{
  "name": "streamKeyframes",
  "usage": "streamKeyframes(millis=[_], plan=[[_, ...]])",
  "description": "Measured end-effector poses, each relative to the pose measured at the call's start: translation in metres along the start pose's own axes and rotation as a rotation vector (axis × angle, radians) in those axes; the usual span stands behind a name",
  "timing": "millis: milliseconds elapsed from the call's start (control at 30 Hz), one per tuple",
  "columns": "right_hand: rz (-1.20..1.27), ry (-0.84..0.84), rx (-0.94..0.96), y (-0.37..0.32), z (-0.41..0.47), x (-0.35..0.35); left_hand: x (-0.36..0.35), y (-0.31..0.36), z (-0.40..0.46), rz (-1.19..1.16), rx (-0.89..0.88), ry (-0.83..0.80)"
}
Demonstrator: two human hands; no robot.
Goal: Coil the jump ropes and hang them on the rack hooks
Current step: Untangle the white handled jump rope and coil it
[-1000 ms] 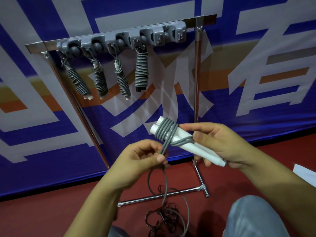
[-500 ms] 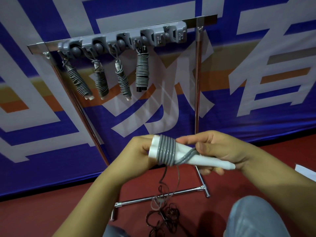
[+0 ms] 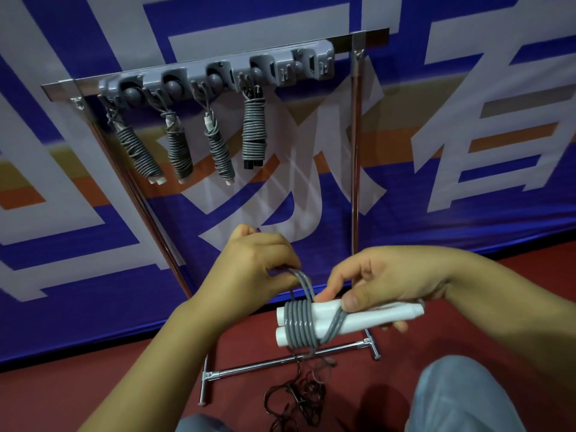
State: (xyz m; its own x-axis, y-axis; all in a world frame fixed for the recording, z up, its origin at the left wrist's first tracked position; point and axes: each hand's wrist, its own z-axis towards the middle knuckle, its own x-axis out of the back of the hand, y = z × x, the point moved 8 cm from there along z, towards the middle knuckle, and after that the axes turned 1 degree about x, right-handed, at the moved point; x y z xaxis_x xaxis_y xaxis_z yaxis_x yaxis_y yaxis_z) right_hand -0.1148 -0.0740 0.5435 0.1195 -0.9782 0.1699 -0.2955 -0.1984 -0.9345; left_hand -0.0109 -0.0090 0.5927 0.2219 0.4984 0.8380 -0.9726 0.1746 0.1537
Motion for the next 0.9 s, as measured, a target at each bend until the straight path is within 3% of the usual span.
streamKeyframes(millis=[133,267,433,667,767,900], plan=[[-0.104,0.114,-0.056,0.012,0.005,0.008,0.004,0.007,-0.001,0.169,-0.02,0.082],[-0.184,0.281,-0.02,0.016,0.004,0.02,0.009,0.016,-0.004,0.155,0.006,0.116],[-0.15,0.501,0.075,0.021,-0.005,0.032,0.001,0.016,-0.016,-0.107,0.157,0.078],[-0.128,0.639,0.215,0.022,-0.014,0.037,-0.021,0.006,-0.034,-0.319,0.379,0.053],[-0.187,0.659,0.225,0.022,-0.015,0.037,-0.025,0.011,-0.036,-0.301,0.341,0.035],[-0.22,0.71,0.252,0.022,-0.016,0.037,-0.023,0.024,-0.034,-0.102,0.154,0.065]])
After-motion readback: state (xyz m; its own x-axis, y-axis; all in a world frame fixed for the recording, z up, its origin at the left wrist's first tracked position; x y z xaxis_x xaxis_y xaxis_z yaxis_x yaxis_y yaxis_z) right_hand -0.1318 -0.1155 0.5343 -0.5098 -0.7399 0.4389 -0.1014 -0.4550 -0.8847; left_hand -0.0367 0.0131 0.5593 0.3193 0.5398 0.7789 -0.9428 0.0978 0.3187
